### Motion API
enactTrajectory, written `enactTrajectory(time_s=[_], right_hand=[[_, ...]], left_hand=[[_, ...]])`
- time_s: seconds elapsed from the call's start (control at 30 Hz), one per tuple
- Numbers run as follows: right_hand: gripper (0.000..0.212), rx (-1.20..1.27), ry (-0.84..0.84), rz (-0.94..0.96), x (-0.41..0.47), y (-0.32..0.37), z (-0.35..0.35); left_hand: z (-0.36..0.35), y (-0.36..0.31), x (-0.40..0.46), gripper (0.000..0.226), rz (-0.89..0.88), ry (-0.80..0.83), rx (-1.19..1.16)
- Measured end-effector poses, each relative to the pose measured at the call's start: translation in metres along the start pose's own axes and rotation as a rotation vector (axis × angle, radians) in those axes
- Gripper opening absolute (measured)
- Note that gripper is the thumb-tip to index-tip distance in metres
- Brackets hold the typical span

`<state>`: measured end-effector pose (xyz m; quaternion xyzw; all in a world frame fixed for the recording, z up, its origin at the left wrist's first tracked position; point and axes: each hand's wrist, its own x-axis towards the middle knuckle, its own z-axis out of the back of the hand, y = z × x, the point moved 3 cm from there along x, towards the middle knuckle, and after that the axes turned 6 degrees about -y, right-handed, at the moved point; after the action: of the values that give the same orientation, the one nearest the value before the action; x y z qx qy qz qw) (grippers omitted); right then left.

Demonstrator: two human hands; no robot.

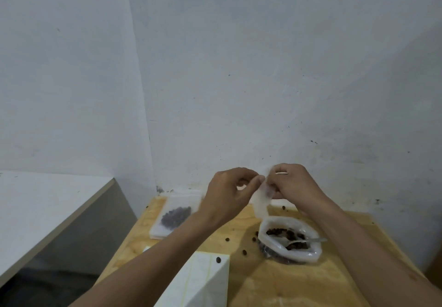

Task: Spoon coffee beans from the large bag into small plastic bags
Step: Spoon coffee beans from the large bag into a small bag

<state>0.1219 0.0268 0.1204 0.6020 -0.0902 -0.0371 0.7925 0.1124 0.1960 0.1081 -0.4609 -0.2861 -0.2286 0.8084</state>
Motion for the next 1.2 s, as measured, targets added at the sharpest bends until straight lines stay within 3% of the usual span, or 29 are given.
enactTrajectory(time_s=[0.03, 0.1, 0.17, 0.33, 0.5, 0.6, 0.73, 0.87, 0.97, 1.13, 1.2], right_hand=[[0.014, -0.019, -0.005, 0.018, 0.001, 0.001, 0.001], [0.02, 0.003, 0.047, 0.052, 0.001, 0.006, 0.002], [0.025, 0.014, 0.117, 0.093, -0.002, 0.01, 0.002], [0.024, -0.129, 0.119, 0.175, 0.001, 0.009, 0.005], [0.021, -0.091, 0.053, 0.155, 0.007, 0.004, 0.005], [0.027, -0.075, 0.056, 0.142, 0.008, 0.002, 0.003], [0.024, -0.299, -0.052, 0.245, 0.008, -0.001, 0.011], [0.013, -0.331, -0.145, 0.264, 0.006, -0.003, 0.019], [0.016, -0.309, -0.209, 0.338, 0.002, 0.001, 0.027], [0.012, -0.301, 0.253, 0.227, 0.004, 0.003, 0.028], [0.01, -0.216, 0.338, 0.212, 0.002, 0.005, 0.026]], left_hand=[[0.002, 0.001, 0.002, 0.049, 0.023, 0.075, 0.014], [0.005, 0.005, 0.006, 0.097, 0.082, 0.268, 0.072], [0.007, 0.008, 0.01, 0.122, 0.065, 0.399, 0.162], [0.008, 0.016, 0.018, 0.093, -0.023, 0.39, 0.289], [-0.004, 0.015, 0.012, 0.127, -0.044, 0.414, 0.351], [-0.009, 0.013, 0.013, 0.112, -0.113, 0.298, 0.4], [-0.012, 0.009, 0.016, 0.094, -0.209, 0.31, 0.472], [-0.014, 0.009, 0.019, 0.096, -0.205, 0.346, 0.491], [-0.015, 0.013, 0.019, 0.097, -0.199, 0.336, 0.512], [-0.021, 0.011, 0.016, 0.098, -0.222, 0.353, 0.475], [-0.024, 0.009, 0.014, 0.1, -0.194, 0.376, 0.439]])
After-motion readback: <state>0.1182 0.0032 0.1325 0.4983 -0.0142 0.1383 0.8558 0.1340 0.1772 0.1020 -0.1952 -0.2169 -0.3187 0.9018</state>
